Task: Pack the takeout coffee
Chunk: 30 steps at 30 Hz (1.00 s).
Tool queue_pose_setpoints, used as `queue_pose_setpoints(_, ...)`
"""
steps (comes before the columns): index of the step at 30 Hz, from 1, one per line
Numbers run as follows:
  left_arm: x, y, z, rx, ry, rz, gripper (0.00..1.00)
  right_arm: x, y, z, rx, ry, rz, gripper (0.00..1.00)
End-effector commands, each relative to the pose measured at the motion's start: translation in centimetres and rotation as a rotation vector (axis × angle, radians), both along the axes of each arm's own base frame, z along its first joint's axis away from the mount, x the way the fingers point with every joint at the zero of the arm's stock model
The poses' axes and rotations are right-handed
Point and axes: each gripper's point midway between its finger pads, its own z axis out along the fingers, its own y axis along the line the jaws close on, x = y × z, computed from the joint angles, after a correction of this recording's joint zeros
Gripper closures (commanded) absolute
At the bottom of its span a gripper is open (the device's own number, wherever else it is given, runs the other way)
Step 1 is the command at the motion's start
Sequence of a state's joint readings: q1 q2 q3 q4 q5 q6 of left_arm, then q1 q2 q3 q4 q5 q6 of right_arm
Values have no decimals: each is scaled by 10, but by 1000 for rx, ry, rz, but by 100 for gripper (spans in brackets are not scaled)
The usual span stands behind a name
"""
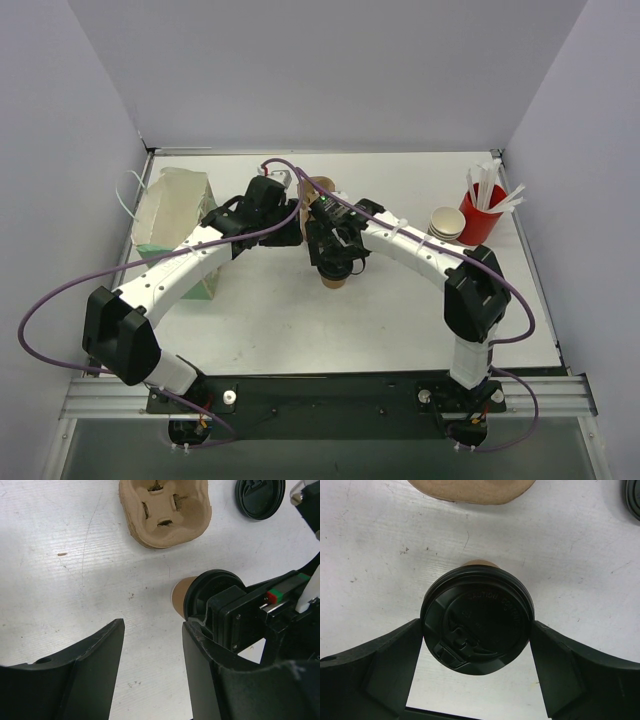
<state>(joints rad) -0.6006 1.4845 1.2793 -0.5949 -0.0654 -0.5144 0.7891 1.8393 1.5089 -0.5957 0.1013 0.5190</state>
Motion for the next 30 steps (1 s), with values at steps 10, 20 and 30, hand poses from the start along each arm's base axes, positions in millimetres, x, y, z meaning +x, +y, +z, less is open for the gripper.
queue_pose_setpoints(10,-1,3,17,-23,-42,-6,40,-3,-11,2,-56,-9,-37,36)
queue_pose_setpoints(20,-3,1,17,-30,-37,-22,40,-14,-42,21,-41,-37,-105,38)
queue_pose_setpoints(30,-9,-4,19,-58,-40,-58,40,-53,-148,27,-63,-50,-352,39)
